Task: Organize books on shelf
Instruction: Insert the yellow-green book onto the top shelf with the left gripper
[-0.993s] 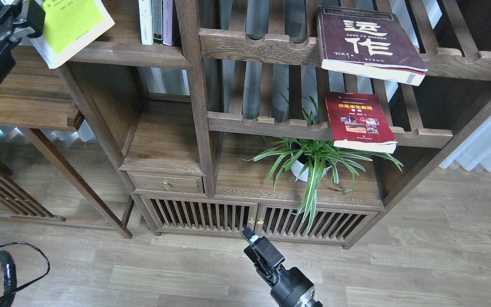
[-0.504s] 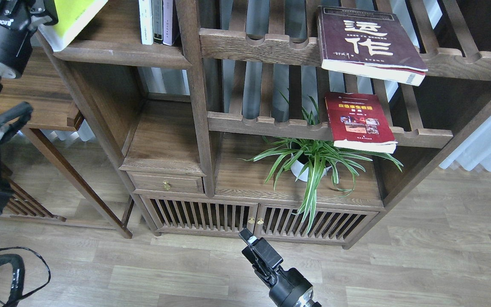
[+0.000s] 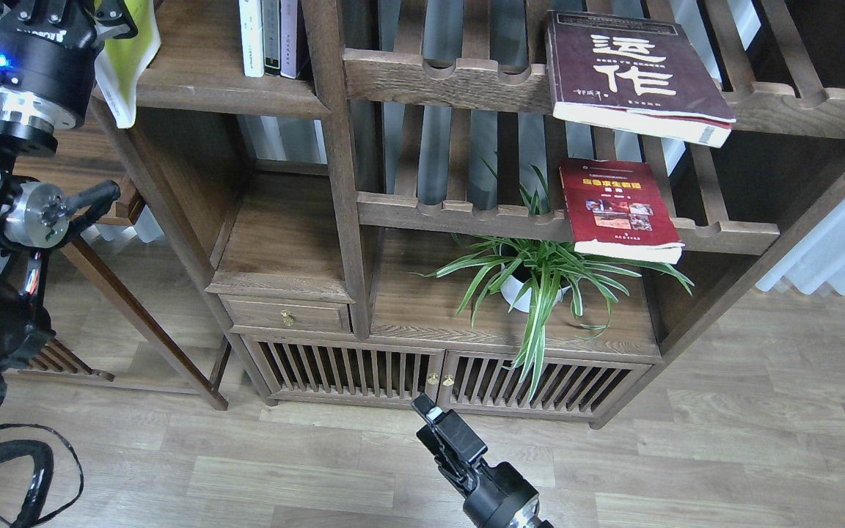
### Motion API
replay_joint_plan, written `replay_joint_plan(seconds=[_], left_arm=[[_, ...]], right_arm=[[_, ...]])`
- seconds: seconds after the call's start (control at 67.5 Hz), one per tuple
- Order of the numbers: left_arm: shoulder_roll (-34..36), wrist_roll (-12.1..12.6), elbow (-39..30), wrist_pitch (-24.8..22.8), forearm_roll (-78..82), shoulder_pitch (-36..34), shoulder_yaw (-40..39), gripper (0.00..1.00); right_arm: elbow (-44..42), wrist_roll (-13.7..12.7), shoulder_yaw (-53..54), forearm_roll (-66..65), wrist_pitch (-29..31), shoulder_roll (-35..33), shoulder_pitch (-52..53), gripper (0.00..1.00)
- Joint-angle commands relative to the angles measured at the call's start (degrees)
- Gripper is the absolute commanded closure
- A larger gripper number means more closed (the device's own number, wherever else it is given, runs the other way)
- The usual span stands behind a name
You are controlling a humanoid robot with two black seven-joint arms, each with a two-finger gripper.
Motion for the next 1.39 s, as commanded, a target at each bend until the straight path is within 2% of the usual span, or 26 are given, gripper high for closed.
replay_joint_plan(seconds=[0.0, 0.163, 0.237, 0.341, 0.43, 0.548, 0.741, 1.082, 1.215, 1.378], left_arm=[[0.03, -1.10, 3.16, 0.06, 0.03, -3.18, 0.00, 0.90], [0.03, -1.98, 6.59, 0.06, 0.03, -5.81, 0.79, 0.89], [0.03, -3.38, 8.17, 0.06, 0.03, -6.52, 1.32, 0.89], [0.12, -6.90, 11.78, 0.06, -0.06, -7.57, 1.41, 0.89], [-0.06, -11.55, 16.08, 0.06, -0.41, -8.80, 2.37, 0.89], [-0.06, -15.86, 20.74, 0.32, -0.58, -10.56, 5.63, 0.89], [-1.64, -16.13, 22.24, 0.32, -1.02, -11.00, 6.33, 0.89], [-3.92, -17.36, 30.67, 0.32, -1.11, -19.34, 7.65, 0.89], [-4.10, -17.62, 32.61, 0.32, -2.95, -20.67, 8.70, 0.89], [-4.19, -19.99, 33.84, 2.43, -4.63, -20.40, 12.04, 0.89]], right_arm=[[0.00, 0.00, -0.07, 0.00, 0.00, 0.00, 0.00, 0.02], [0.00, 0.00, -0.07, 0.09, 0.00, 0.00, 0.00, 0.02], [0.09, 0.00, -0.07, 0.09, 0.00, 0.00, -0.09, 0.02], [0.53, 0.00, -0.07, 0.09, 0.00, 0.00, -0.44, 0.02], [0.62, 0.00, -0.07, 0.09, 0.00, 0.00, -0.88, 0.02], [0.62, 0.00, -1.13, -0.26, 0.00, 0.00, -1.06, 0.02], [0.88, 0.00, -1.22, -0.26, 0.00, 0.00, -1.32, 0.02], [0.97, 0.00, -1.22, -0.35, 0.00, 0.00, -1.41, 0.02], [1.41, 0.00, -1.30, -0.35, 0.00, 0.00, -2.02, 0.02], [2.64, 0.00, -1.22, -0.35, 0.00, 0.00, -2.81, 0.02]])
